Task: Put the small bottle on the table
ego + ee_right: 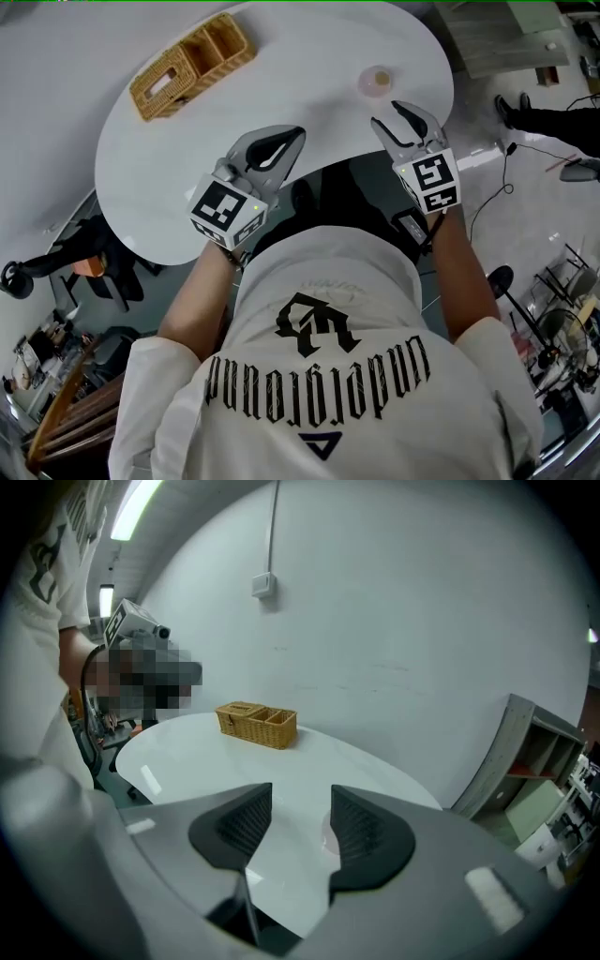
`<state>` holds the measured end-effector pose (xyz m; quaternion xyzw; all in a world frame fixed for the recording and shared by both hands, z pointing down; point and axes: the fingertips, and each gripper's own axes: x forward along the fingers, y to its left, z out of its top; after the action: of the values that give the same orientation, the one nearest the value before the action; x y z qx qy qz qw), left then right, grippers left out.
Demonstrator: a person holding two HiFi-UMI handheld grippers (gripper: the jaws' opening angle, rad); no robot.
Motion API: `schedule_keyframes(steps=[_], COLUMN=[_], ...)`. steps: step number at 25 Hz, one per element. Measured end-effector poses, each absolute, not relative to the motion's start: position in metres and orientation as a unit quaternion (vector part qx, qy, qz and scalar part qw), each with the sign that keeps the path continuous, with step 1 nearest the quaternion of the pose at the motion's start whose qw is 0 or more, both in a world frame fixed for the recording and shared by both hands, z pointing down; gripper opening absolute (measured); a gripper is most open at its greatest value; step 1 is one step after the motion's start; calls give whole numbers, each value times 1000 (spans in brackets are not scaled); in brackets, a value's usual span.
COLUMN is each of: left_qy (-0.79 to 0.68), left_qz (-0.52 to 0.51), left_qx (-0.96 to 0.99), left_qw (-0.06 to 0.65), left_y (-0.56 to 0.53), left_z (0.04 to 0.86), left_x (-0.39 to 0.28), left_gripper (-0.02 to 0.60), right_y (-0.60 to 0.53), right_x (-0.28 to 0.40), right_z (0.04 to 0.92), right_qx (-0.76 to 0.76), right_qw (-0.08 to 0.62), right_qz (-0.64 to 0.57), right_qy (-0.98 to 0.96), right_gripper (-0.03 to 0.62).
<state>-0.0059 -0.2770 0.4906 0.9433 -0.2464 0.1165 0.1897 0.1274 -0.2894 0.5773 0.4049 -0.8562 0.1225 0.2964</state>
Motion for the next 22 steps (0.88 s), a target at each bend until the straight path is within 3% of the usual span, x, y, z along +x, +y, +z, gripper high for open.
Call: schedule_keyframes(steps=[22], left_qy=[-263], left_qz=[36], left_qx=[961], left_qw=[83], left_y=[-189], left_z=[378], left_x=[-86], left_gripper=[8], right_y=[-194], right_x=[8], right_z=[411], right_qx=[415], right_qw=[170], right_qz=[38], right_qy=[-893], right_gripper=[123])
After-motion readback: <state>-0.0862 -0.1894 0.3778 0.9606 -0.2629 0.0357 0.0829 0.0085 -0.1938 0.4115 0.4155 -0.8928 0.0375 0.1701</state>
